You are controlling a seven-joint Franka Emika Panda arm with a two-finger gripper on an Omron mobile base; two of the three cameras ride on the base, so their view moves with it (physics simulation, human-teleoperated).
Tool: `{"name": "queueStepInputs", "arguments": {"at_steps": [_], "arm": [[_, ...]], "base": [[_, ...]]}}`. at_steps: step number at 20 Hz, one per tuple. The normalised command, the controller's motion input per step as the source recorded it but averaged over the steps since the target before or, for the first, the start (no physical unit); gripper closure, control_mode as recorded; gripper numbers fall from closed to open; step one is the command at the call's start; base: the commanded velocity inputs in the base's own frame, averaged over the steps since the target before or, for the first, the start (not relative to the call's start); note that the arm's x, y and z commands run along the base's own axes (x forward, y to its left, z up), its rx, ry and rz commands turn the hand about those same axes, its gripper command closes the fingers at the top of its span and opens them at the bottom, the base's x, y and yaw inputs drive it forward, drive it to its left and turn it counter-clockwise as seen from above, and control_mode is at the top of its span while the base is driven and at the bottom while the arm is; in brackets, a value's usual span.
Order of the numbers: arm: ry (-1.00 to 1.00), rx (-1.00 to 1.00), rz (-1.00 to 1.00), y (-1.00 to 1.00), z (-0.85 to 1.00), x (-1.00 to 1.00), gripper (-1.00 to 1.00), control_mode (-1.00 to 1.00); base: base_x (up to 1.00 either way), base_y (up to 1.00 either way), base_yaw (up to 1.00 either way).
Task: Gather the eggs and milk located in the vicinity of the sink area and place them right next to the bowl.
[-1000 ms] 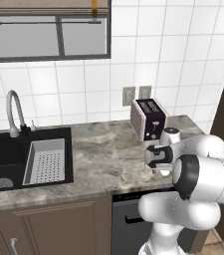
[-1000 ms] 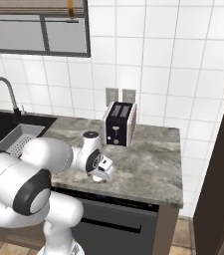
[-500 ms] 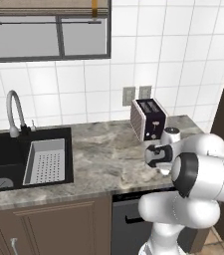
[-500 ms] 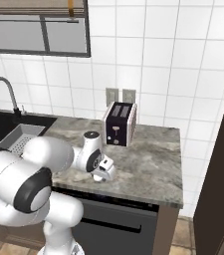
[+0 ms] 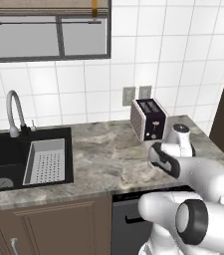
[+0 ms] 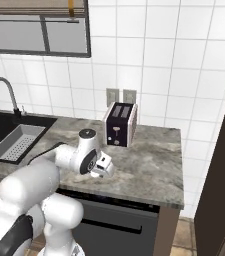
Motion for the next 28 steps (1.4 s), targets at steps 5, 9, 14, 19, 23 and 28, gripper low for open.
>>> {"name": "queueStepInputs", "arguments": {"at_steps": [5, 9, 14, 19, 23, 28], "arm": [[-0.01, 0.0, 0.1, 0.39, 0.89, -0.41, 1.0, -1.0], [0.0, 0.0, 0.14, 0.33, 0.84, -0.45, 1.0, -1.0], [-0.15, 0.0, 0.13, 0.03, 0.38, -0.47, 1.0, -1.0], [-0.15, 0.0, 0.07, 0.04, 0.32, -0.37, 1.0, -1.0], [-0.02, 0.0, 0.04, 0.0, 0.23, -0.14, 1.0, -1.0], [0.0, 0.0, 0.02, 0.0, 0.11, -0.02, 1.0, -1.0]], "base": [[0.0, 0.0, 0.0], [0.0, 0.0, 0.0], [0.0, 0.0, 0.0], [0.0, 0.0, 0.0], [0.0, 0.0, 0.0], [0.0, 0.0, 0.0]]}}
